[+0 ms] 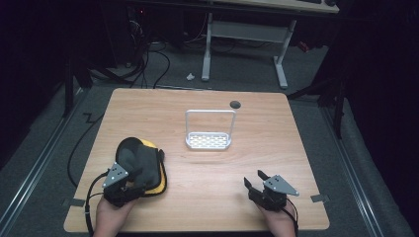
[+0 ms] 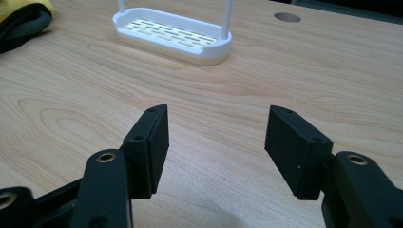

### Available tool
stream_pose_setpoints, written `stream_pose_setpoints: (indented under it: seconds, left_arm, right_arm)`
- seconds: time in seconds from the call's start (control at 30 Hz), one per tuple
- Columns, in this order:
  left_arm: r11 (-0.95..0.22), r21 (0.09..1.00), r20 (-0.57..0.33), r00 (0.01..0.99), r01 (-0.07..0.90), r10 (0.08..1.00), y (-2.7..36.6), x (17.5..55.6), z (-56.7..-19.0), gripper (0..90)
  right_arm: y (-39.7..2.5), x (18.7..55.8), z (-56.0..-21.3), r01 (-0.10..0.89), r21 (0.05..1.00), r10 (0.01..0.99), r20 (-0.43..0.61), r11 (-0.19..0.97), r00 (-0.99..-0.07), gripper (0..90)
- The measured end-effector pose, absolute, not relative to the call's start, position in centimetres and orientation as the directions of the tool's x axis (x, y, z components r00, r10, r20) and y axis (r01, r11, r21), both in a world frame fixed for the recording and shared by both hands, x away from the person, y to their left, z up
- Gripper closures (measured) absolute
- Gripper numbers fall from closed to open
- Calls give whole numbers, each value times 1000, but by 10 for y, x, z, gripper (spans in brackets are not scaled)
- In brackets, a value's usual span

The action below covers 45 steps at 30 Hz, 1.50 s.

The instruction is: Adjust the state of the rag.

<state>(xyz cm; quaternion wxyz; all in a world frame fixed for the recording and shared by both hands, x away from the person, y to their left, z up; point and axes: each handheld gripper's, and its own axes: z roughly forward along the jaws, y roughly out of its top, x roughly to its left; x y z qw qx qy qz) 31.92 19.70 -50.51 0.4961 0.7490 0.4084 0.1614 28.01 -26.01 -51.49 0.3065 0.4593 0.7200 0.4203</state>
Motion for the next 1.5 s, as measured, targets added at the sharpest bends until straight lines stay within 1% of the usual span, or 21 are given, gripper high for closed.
stream_pose_setpoints:
  seconds: [0.33, 0.5, 0.53, 0.67, 0.73, 0.77, 0.8, 0.83, 0.87, 0.9, 0.93, 1.0, 1.07, 1.17, 1.2, 1.23, 1.27, 1.5]
  left_arm:
    - [-169, 879, -154, 600, 446, 785, 200, 317, -502, 389]
    - [-156, 882, -154, 587, 444, 795, 203, 310, -497, 333]
    - [-152, 875, -160, 572, 459, 805, 204, 306, -498, 318]
    - [-153, 865, -160, 553, 477, 818, 204, 304, -500, 307]
    - [-173, 850, -144, 535, 498, 832, 200, 304, -503, 353]
    - [-173, 850, -144, 535, 498, 832, 200, 304, -503, 397]
    - [-193, 830, -119, 504, 524, 855, 198, 304, -507, 452]
    - [-193, 830, -119, 504, 524, 855, 198, 304, -507, 516]
    - [-206, 821, -104, 493, 533, 864, 196, 305, -509, 516]
    - [-223, 813, -87, 491, 538, 867, 195, 305, -510, 684]
    - [-236, 809, -75, 493, 538, 867, 194, 306, -512, 744]
    - [-238, 807, -88, 507, 541, 857, 191, 306, -513, 813]
    - [-246, 809, -88, 525, 534, 847, 186, 305, -513, 835]
    - [-271, 812, -91, 570, 517, 816, 173, 302, -513, 841]
    - [-271, 812, -91, 570, 517, 816, 173, 302, -513, 841]
    - [-302, 814, -80, 611, 496, 787, 157, 299, -513, 840]
    - [-310, 816, -83, 629, 488, 773, 149, 297, -513, 841]
    - [-357, 829, -89, 731, 431, 676, 93, 289, -517, 834]
  right_arm:
    - [-260, 280, -514, 402, 889, 921, -51, 218, -386, 412]
    - [-259, 279, -515, 405, 887, 920, -50, 219, -388, 412]
    - [-259, 279, -515, 406, 887, 920, -49, 219, -388, 412]
    - [-258, 279, -515, 405, 888, 919, -48, 219, -392, 412]
    - [-256, 278, -514, 402, 886, 914, -55, 231, -402, 413]
    - [-256, 278, -514, 398, 886, 912, -61, 237, -406, 413]
    - [-256, 278, -514, 396, 887, 911, -62, 237, -408, 413]
    - [-256, 278, -514, 396, 887, 910, -63, 239, -409, 413]
    - [-256, 278, -514, 396, 887, 910, -63, 239, -409, 413]
    - [-256, 278, -514, 395, 887, 910, -62, 238, -410, 414]
    - [-256, 278, -514, 396, 887, 910, -60, 237, -411, 414]
    - [-257, 278, -514, 397, 886, 909, -59, 238, -412, 414]
    - [-256, 278, -514, 396, 887, 908, -59, 237, -414, 415]
    - [-255, 278, -514, 391, 888, 905, -62, 243, -420, 415]
    - [-255, 278, -514, 391, 888, 905, -62, 243, -420, 415]
    - [-253, 278, -514, 393, 887, 904, -60, 243, -423, 415]
    - [-252, 278, -514, 392, 885, 902, -66, 250, -426, 414]
    - [-247, 277, -515, 388, 882, 894, -75, 266, -442, 413]
